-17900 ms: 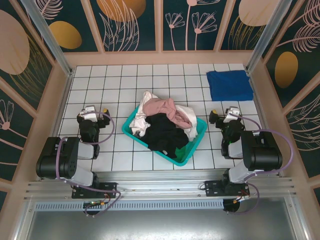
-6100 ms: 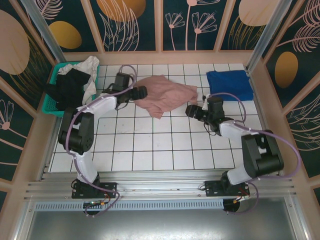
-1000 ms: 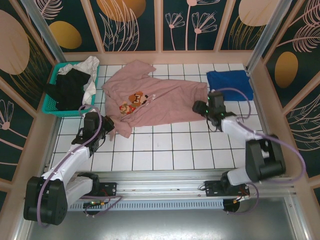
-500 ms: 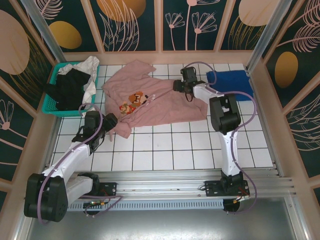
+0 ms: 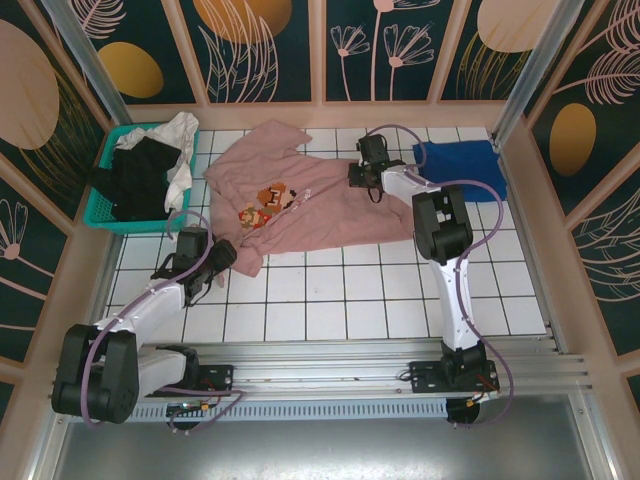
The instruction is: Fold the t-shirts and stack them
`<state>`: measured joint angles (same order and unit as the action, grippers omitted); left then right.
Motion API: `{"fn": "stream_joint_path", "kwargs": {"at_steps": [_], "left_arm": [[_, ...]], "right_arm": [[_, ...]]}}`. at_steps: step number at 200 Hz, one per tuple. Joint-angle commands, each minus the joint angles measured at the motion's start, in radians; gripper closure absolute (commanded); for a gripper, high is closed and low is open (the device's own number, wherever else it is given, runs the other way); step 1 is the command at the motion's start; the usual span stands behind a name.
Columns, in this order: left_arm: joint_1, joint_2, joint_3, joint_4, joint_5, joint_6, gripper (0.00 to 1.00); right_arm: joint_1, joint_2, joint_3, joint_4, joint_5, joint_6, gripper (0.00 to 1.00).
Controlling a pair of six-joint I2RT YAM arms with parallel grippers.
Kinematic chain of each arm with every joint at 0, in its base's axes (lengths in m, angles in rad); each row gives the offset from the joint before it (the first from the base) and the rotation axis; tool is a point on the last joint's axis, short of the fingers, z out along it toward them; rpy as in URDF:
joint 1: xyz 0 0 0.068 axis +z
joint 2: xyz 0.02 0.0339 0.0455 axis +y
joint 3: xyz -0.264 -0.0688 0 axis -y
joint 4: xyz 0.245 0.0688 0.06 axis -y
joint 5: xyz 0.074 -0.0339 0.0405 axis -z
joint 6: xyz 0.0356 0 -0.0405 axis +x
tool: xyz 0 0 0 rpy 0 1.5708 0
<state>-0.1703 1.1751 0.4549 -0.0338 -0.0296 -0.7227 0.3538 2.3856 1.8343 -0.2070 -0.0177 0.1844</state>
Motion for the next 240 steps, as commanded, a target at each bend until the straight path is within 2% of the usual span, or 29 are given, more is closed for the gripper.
{"fn": "stream_joint_path", "kwargs": {"at_steps": [1,12,27,57,82,122,144,159,174,191,217,240], "left_arm": [[-0.003,0.000,0.009,-0.011,0.009,0.025,0.52],[-0.001,-0.009,0.021,-0.032,0.009,0.047,0.66],[-0.001,-0.037,0.043,-0.077,-0.009,0.059,0.79],[-0.001,-0.135,0.073,-0.125,0.014,0.065,0.88],[-0.001,-0.201,0.128,-0.183,0.030,0.076,0.98],[-0.001,-0.328,0.272,-0.272,0.013,0.089,1.00],[-0.001,-0.365,0.335,-0.261,0.010,0.088,1.00],[-0.001,-0.333,0.372,-0.214,0.007,0.091,1.00],[-0.001,-0.232,0.434,-0.132,0.001,0.101,1.00],[0.006,-0.039,0.622,-0.099,-0.008,0.142,1.00],[0.023,0.268,1.085,-0.155,-0.026,0.241,1.00],[0.025,0.506,1.575,-0.312,-0.004,0.317,1.00]], "right_arm": [[0.014,-0.053,0.016,-0.032,0.028,-0.022,0.95],[0.021,-0.084,0.006,-0.034,0.044,-0.034,1.00],[0.036,-0.135,-0.018,-0.045,0.053,-0.053,1.00],[0.067,-0.284,-0.149,-0.045,0.097,-0.073,1.00],[0.077,-0.486,-0.362,-0.006,0.117,-0.055,1.00],[0.086,-0.956,-0.729,-0.013,0.193,0.008,1.00],[0.073,-1.211,-0.852,-0.028,0.226,0.052,1.00],[0.049,-1.301,-0.894,0.028,0.201,0.060,1.00],[-0.002,-1.268,-0.881,0.122,0.163,0.058,1.00],[-0.077,-1.092,-0.726,0.158,0.130,0.062,1.00],[-0.140,-0.821,-0.350,0.093,0.157,0.059,1.00],[-0.166,-0.752,-0.160,0.085,0.178,0.099,1.00]]}}
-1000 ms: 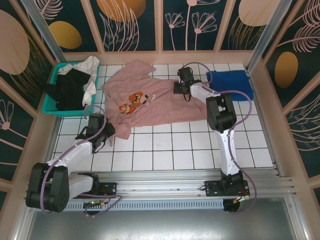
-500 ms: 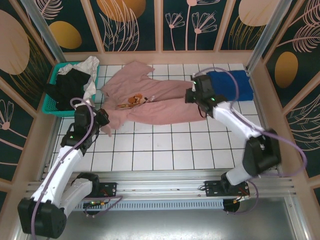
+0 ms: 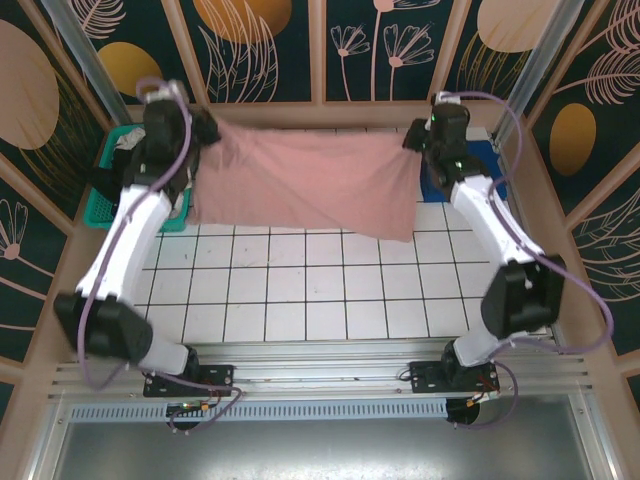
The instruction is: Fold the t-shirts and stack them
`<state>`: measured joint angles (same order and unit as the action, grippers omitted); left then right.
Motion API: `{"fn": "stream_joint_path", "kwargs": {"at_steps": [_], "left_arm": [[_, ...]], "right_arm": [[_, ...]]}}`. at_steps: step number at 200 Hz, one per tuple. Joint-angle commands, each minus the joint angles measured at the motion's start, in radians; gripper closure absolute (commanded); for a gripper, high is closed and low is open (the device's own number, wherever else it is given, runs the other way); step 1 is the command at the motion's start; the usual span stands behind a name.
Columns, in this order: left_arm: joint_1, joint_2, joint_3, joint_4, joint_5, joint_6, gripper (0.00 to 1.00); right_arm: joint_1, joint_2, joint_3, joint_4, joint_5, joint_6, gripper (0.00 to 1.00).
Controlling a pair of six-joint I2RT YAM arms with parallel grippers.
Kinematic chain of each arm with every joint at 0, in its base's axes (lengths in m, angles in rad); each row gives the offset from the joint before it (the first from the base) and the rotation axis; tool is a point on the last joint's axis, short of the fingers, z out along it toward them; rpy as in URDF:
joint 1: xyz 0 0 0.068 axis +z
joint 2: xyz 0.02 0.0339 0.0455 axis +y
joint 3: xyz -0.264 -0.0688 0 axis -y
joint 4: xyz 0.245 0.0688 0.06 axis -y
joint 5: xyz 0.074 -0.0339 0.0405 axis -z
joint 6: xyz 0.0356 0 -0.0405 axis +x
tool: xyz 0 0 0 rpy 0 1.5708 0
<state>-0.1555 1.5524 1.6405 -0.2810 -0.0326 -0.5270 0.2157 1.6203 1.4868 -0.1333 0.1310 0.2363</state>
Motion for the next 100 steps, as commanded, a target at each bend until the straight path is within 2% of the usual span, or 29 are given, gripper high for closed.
{"fn": "stream_joint_path", "kwargs": {"at_steps": [1,24,39,51,72,86,100], "left_arm": [[0.010,0.136,0.411,-0.072,0.004,0.124,1.00],[0.010,0.273,0.793,-0.192,0.045,0.152,1.00],[0.010,0.222,0.795,-0.212,0.075,0.162,1.00],[0.010,0.088,0.597,-0.147,0.093,0.167,1.00],[0.010,-0.233,0.013,0.108,0.103,0.136,1.00],[0.010,-0.436,-0.315,0.192,0.065,0.097,1.00],[0.010,-0.614,-0.613,0.227,0.005,0.009,1.00]], "right_arm": [[-0.027,0.014,0.194,0.012,0.033,0.049,1.00],[-0.029,-0.017,0.249,0.072,0.030,0.065,1.00],[-0.043,-0.057,0.246,0.074,0.044,0.051,1.00],[-0.071,-0.116,0.170,0.107,-0.002,0.059,1.00],[-0.107,-0.233,-0.045,0.176,-0.135,0.054,1.00],[-0.111,-0.324,-0.213,0.199,-0.223,0.018,1.00],[-0.115,-0.409,-0.374,0.162,-0.176,0.029,1.00]]}}
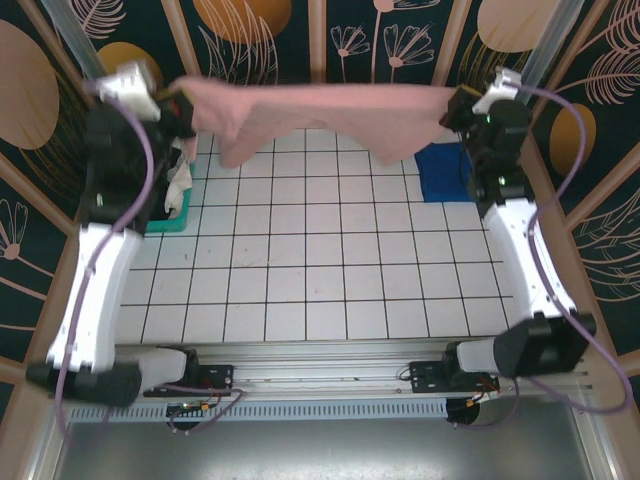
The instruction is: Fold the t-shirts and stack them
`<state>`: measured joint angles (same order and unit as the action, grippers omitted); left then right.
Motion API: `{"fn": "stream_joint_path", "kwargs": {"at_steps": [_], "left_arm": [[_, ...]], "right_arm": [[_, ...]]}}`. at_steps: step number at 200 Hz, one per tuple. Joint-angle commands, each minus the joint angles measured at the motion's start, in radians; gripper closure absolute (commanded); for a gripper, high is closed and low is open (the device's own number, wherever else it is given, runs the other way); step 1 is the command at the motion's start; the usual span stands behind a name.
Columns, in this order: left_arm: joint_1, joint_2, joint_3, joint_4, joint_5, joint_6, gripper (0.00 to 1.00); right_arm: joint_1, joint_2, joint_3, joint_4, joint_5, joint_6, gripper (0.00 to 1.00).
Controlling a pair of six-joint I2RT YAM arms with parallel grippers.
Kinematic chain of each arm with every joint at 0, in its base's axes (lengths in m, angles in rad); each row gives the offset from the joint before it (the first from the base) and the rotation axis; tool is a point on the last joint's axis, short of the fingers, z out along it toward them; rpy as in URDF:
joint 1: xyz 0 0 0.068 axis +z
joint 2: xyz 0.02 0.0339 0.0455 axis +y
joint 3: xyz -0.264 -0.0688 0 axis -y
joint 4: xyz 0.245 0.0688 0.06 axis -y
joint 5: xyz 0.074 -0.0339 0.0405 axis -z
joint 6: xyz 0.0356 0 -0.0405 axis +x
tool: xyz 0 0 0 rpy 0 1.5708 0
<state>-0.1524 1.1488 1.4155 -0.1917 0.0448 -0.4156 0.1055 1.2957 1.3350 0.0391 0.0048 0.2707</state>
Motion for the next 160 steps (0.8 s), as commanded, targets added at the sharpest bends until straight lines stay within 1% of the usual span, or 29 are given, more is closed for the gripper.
{"fn": "stream_joint_path", "kwargs": {"at_steps": [1,8,15,30,37,41,54,61,66,72,73,75,80,87,95,102,114,129,141,151,160], "left_arm": [[0.007,-0.221,-0.408,0.142,-0.073,-0.111,1.00],[0.007,-0.280,-0.544,0.167,-0.063,-0.175,1.00],[0.006,-0.316,-0.644,0.178,-0.036,-0.241,1.00],[0.005,-0.347,-0.806,0.172,0.072,-0.317,0.97],[0.005,-0.353,-0.859,0.141,0.077,-0.346,0.90],[0.006,-0.360,-0.886,0.125,0.080,-0.354,0.88],[0.005,-0.396,-0.952,0.073,0.061,-0.375,0.90],[0.006,-0.426,-0.975,0.053,0.040,-0.379,0.86],[0.006,-0.445,-0.986,0.042,0.031,-0.379,0.81],[0.006,-0.464,-0.990,0.029,0.019,-0.381,0.70],[0.006,-0.466,-0.991,0.028,0.017,-0.382,0.70],[0.006,-0.470,-0.991,0.025,0.013,-0.382,0.66],[0.006,-0.477,-0.989,0.024,0.010,-0.379,0.62],[0.005,-0.475,-0.983,0.028,0.006,-0.370,0.62],[0.006,-0.460,-0.968,0.033,-0.008,-0.364,0.62],[0.005,-0.436,-0.958,0.058,-0.002,-0.357,0.62],[0.005,-0.371,-0.927,0.103,0.011,-0.343,0.62],[0.005,-0.254,-0.885,0.195,0.046,-0.312,0.60],[0.004,-0.128,-0.819,0.259,0.086,-0.278,0.57],[-0.002,0.024,-0.739,0.275,0.113,-0.244,0.56],[-0.017,0.166,-0.645,0.266,0.116,-0.201,0.54]], "right_arm": [[-0.005,-0.093,-0.232,-0.015,-0.046,-0.003,1.00],[-0.006,-0.142,-0.333,-0.023,-0.032,0.017,1.00],[-0.006,-0.192,-0.420,-0.015,-0.038,0.043,1.00],[-0.006,-0.279,-0.629,-0.014,-0.052,0.120,1.00],[-0.006,-0.308,-0.711,-0.039,-0.062,0.153,1.00],[-0.006,-0.317,-0.737,-0.052,-0.062,0.159,1.00],[-0.006,-0.344,-0.792,-0.150,0.004,0.220,1.00],[-0.006,-0.356,-0.804,-0.199,0.026,0.233,1.00],[-0.007,-0.365,-0.810,-0.227,0.035,0.238,0.94],[-0.007,-0.374,-0.810,-0.262,0.057,0.257,0.80],[-0.007,-0.376,-0.809,-0.270,0.060,0.260,0.78],[-0.007,-0.379,-0.808,-0.281,0.065,0.264,0.75],[-0.007,-0.390,-0.805,-0.301,0.065,0.269,0.73],[-0.006,-0.407,-0.799,-0.316,0.051,0.272,0.71],[-0.003,-0.430,-0.790,-0.325,0.040,0.280,0.66],[0.001,-0.447,-0.783,-0.318,0.021,0.278,0.62],[0.017,-0.458,-0.759,-0.289,-0.013,0.275,0.59],[0.092,-0.424,-0.730,-0.208,-0.018,0.257,0.54],[0.168,-0.332,-0.700,-0.122,-0.011,0.239,0.49],[0.220,-0.211,-0.657,-0.063,-0.020,0.215,0.48],[0.243,-0.094,-0.611,-0.028,-0.032,0.203,0.47]]}}
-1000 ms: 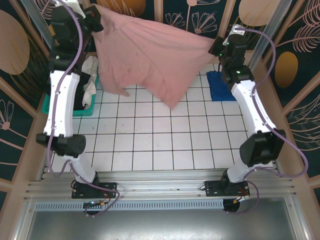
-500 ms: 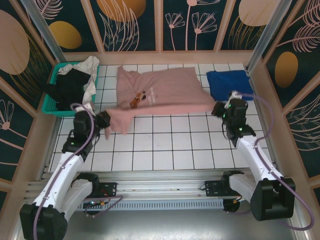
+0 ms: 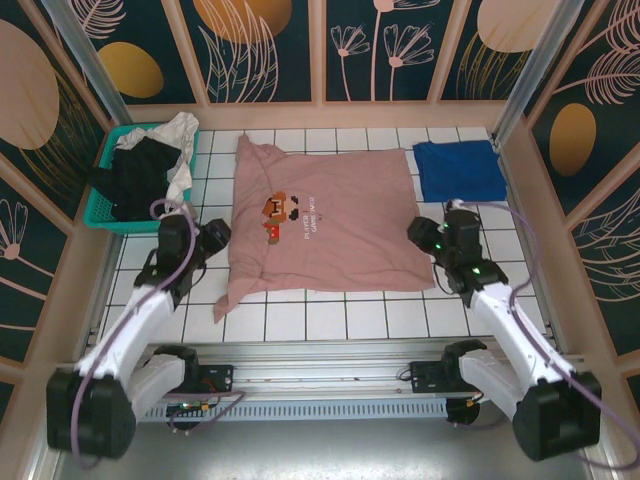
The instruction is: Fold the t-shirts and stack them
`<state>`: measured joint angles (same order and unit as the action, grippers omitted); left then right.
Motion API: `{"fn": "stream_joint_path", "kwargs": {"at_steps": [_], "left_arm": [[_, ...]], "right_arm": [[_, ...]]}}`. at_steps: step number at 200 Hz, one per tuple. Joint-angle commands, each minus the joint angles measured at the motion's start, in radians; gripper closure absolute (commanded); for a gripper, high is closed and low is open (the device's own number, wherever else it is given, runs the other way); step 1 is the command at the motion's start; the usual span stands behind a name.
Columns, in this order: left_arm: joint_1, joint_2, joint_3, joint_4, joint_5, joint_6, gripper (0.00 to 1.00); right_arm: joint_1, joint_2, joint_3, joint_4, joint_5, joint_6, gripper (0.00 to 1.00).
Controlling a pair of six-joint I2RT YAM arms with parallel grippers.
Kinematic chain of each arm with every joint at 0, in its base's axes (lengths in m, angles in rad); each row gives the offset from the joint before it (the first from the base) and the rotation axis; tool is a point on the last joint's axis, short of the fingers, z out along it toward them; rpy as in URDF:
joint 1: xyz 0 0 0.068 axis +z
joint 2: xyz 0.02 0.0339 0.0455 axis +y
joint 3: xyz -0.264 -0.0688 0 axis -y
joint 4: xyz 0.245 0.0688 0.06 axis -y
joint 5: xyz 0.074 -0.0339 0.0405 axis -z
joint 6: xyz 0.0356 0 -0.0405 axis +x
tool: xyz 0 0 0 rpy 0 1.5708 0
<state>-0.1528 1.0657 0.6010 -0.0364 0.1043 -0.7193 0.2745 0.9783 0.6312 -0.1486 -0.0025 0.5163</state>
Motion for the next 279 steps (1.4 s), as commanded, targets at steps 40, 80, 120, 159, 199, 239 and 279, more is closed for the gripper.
{"fn": "stream_joint_path", "kwargs": {"at_steps": [40,80,120,159,199,239,279], "left_arm": [[-0.106,0.788,0.624,-0.060,-0.083,0.255,0.42],[-0.150,1.121,0.985,-0.238,-0.221,0.321,0.39],[-0.152,1.232,1.102,-0.335,-0.348,0.337,0.62],[-0.150,1.185,1.109,-0.354,-0.409,0.325,0.90],[-0.124,1.089,1.063,-0.357,-0.447,0.323,1.00],[0.006,0.987,0.890,-0.280,-0.413,0.285,1.00],[0.059,1.065,0.948,-0.322,-0.444,0.290,0.98]], "right_arm": [[0.056,0.630,0.252,0.243,0.013,-0.076,0.45],[0.011,0.846,0.339,0.234,0.035,-0.068,0.45],[-0.055,0.857,0.298,0.214,0.024,-0.018,0.46],[-0.128,0.830,0.222,0.224,0.025,0.025,0.47],[-0.173,0.811,0.175,0.251,0.022,0.037,0.48],[-0.178,0.798,0.189,0.238,0.022,0.017,0.48],[-0.178,0.792,0.206,0.227,0.001,0.008,0.48]]}}
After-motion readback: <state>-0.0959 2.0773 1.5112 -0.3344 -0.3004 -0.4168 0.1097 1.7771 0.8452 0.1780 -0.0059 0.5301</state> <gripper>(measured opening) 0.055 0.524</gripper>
